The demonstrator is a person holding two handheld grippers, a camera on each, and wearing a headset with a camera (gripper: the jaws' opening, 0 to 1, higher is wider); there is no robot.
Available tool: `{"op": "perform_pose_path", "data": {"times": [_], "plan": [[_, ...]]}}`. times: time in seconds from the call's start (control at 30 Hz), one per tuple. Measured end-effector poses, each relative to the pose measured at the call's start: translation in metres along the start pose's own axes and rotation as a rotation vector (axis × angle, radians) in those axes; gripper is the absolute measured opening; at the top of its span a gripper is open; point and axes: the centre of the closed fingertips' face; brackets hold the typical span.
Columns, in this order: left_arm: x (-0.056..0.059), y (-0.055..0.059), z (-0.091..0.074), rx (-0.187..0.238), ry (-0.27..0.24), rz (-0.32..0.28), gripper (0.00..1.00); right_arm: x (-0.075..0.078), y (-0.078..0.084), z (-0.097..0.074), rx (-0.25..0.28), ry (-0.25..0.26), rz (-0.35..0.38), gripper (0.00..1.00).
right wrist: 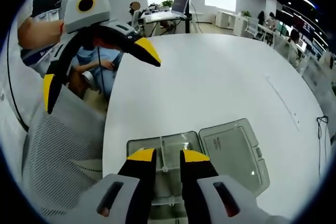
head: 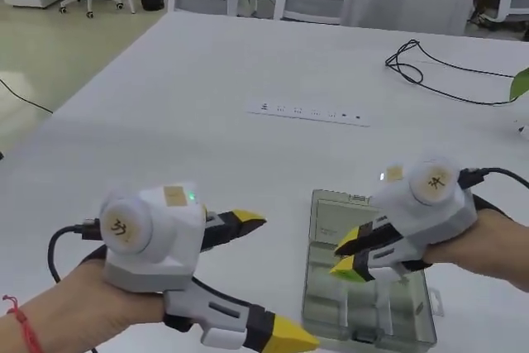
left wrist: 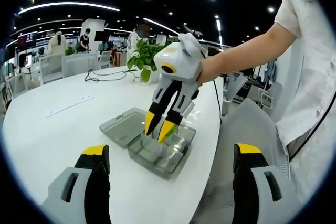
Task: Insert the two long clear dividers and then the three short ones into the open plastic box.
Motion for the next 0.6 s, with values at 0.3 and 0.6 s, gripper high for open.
{"op": "perform_pose_path", "data": {"times": [0.3,0.6], "plan": [[0.002,-0.001,-0.002,-0.002,-0.009,0.0,1.0,0.005,0.016,-0.038,0.041,0.034,0.039,0.24],[0.004,-0.004,0.0,0.001,-0.01,0.003,1.0,0.01,0.045,-0.072,0.034,0.07,0.069,0.3]]}}
Point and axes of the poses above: the centre of the closed fingertips' face, and the gripper's own axes: z roughly forward along the fingers, x roughly to its right, y roughly out of its underside, and after that the axes turned 7 degrees about z, right-handed
